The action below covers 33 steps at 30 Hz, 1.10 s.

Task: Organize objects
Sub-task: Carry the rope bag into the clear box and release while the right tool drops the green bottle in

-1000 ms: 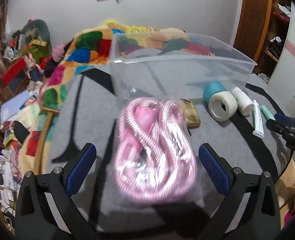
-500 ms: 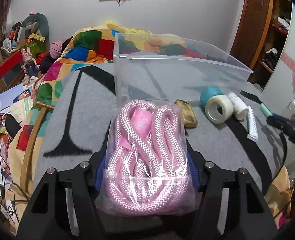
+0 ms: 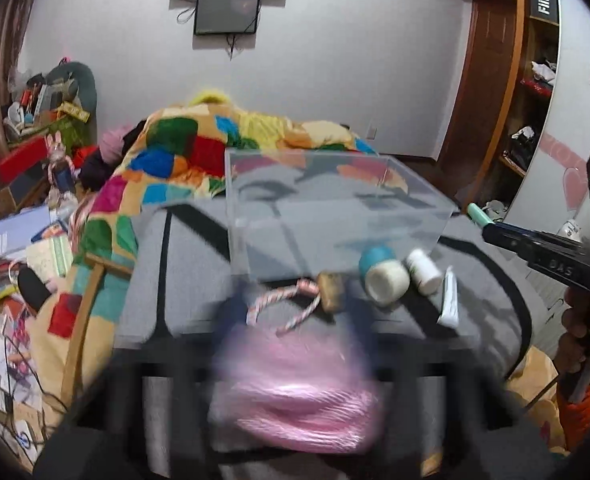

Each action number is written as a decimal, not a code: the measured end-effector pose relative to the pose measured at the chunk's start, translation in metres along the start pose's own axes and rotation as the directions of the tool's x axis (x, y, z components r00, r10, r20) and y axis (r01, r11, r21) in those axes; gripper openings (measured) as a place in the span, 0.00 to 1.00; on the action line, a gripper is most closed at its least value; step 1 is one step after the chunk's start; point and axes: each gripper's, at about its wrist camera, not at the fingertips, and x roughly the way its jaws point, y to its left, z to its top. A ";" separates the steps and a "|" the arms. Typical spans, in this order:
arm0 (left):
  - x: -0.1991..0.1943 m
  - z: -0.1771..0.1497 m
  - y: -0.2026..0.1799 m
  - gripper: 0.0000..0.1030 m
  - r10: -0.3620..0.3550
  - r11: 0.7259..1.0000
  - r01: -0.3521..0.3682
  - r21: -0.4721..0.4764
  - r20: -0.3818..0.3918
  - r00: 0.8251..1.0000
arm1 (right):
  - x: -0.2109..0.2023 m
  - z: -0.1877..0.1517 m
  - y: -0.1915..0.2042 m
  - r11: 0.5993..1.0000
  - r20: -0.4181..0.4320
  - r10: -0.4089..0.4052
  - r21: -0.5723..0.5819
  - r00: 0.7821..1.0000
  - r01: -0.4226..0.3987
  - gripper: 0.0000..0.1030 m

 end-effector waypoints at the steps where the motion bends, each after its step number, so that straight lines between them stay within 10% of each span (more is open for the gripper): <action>1: 0.001 0.007 0.002 0.01 -0.017 1.000 0.016 -0.007 -0.003 1.000 | 0.000 0.005 0.002 1.000 0.008 0.001 -0.004 1.000 0.000 0.21; 6: 0.009 0.016 0.006 0.04 -0.026 1.000 0.027 0.007 -0.032 0.999 | 0.005 0.020 0.008 1.000 0.035 0.007 -0.025 0.999 -0.006 0.21; 10: 0.019 -0.008 0.010 0.63 -0.007 1.000 0.005 -0.013 -0.128 0.992 | 0.010 0.014 0.008 1.000 0.013 0.017 -0.025 1.000 -0.016 0.21; 15: 0.024 -0.050 0.008 0.87 -0.014 1.000 0.009 -0.023 -0.235 0.972 | 0.017 0.009 0.001 1.000 -0.019 0.019 -0.003 1.000 -0.020 0.21; 20: 0.032 -0.069 -0.011 0.85 -0.012 1.000 0.016 0.014 -0.245 0.969 | 0.023 0.003 0.002 1.000 -0.040 0.021 -0.008 0.999 -0.021 0.21; 24: 0.036 -0.066 -0.023 0.57 0.011 0.998 0.004 0.066 -0.218 0.976 | 0.023 0.007 0.008 0.999 -0.025 0.010 -0.033 1.000 -0.011 0.21; 33: 0.024 -0.026 -0.008 0.51 -0.037 0.999 0.037 0.000 -0.128 0.991 | 0.033 0.042 0.012 0.999 0.023 0.014 -0.040 1.000 -0.013 0.21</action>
